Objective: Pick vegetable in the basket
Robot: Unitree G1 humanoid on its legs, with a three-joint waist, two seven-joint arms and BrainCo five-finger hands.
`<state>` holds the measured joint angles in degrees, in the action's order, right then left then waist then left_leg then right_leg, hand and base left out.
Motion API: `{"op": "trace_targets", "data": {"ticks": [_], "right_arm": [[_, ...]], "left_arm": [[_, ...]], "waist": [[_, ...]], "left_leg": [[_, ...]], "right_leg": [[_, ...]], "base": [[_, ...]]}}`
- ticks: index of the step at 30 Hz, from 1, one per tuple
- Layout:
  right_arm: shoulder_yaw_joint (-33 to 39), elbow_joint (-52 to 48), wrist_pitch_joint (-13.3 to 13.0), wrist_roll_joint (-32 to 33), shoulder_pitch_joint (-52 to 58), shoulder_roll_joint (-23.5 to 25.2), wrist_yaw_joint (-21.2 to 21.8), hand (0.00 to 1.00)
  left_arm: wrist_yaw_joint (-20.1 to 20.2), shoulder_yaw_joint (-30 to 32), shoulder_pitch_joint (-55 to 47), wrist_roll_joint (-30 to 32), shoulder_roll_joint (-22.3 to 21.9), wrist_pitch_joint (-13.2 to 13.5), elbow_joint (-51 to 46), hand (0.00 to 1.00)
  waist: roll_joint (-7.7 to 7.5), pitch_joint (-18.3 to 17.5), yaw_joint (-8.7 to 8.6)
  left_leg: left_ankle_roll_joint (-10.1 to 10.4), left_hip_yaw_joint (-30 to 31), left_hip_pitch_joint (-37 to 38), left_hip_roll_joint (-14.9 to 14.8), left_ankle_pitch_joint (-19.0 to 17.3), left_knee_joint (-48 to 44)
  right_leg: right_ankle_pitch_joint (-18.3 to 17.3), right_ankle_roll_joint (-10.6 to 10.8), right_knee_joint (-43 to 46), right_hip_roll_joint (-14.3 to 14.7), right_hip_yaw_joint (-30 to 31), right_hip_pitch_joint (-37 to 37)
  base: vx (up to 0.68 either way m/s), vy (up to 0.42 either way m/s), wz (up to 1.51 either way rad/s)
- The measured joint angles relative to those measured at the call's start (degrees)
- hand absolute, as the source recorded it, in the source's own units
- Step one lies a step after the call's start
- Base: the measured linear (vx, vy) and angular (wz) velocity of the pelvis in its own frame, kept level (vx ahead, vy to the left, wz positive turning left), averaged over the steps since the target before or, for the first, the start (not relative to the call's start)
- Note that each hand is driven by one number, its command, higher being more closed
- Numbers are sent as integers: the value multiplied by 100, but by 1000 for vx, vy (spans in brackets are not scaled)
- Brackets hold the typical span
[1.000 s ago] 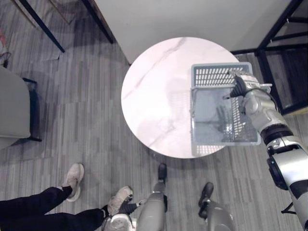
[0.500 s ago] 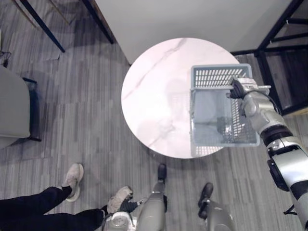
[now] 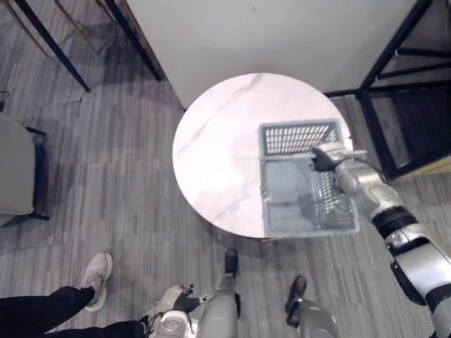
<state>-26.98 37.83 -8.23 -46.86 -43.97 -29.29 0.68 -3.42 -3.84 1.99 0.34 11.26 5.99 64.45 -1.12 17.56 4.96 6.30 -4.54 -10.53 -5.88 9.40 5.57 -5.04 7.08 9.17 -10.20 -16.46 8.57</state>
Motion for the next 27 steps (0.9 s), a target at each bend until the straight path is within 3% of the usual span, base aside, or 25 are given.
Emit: {"op": "trace_targets", "data": {"ticks": [4, 8, 12, 20, 23, 27], "right_arm": [[-63, -1103, -143, 22, 941, -107, 239, 100], [-39, -2294, -327, 339, 1734, -564, 254, 100], [300, -2940, -509, 628, 2502, -730, 359, 100], [759, -2931, -532, 683, 3685, -794, 384, 100], [1107, -2694, -627, 655, 3880, -796, 383, 100], [2042, -2582, -615, 614, 4129, -1090, 355, 100]], "left_arm": [[129, 221, -143, 145, 34, -40, 63, 0], [209, 318, -421, 332, 20, -45, 124, 0], [318, 394, -505, 686, 24, -52, 183, 0], [391, 429, -671, 998, -91, -41, 341, 0], [432, 426, -683, 1005, -99, -39, 385, 0], [445, 407, -716, 1279, -79, -36, 395, 0]], "waist": [[-199, -354, -90], [-194, -831, -272], [-168, -981, -356], [52, -1416, -499], [68, -1431, -515], [21, -1403, -694]], "left_leg": [[15, -140, 166, 10, -16, 0], [6, -276, 198, -13, -50, 2], [-12, -419, 370, -113, -130, 31], [-16, -659, 491, -156, -242, 35], [-63, -892, 666, -113, -291, 34], [-151, -1229, 885, 28, -399, 13]], "right_leg": [[8, 13, -35, -12, 147, -92], [117, 26, -180, 58, 306, -89], [201, 22, -323, 180, 475, -197], [261, 87, -439, 218, 785, -196], [310, 71, -442, 210, 1023, -224], [329, 100, -251, 138, 1389, -159]], "base": [[-9, -1, -18], [-31, 3, -19], [-66, -12, -27], [-38, 0, -17], [4, 18, -40], [22, 47, -38]]}}
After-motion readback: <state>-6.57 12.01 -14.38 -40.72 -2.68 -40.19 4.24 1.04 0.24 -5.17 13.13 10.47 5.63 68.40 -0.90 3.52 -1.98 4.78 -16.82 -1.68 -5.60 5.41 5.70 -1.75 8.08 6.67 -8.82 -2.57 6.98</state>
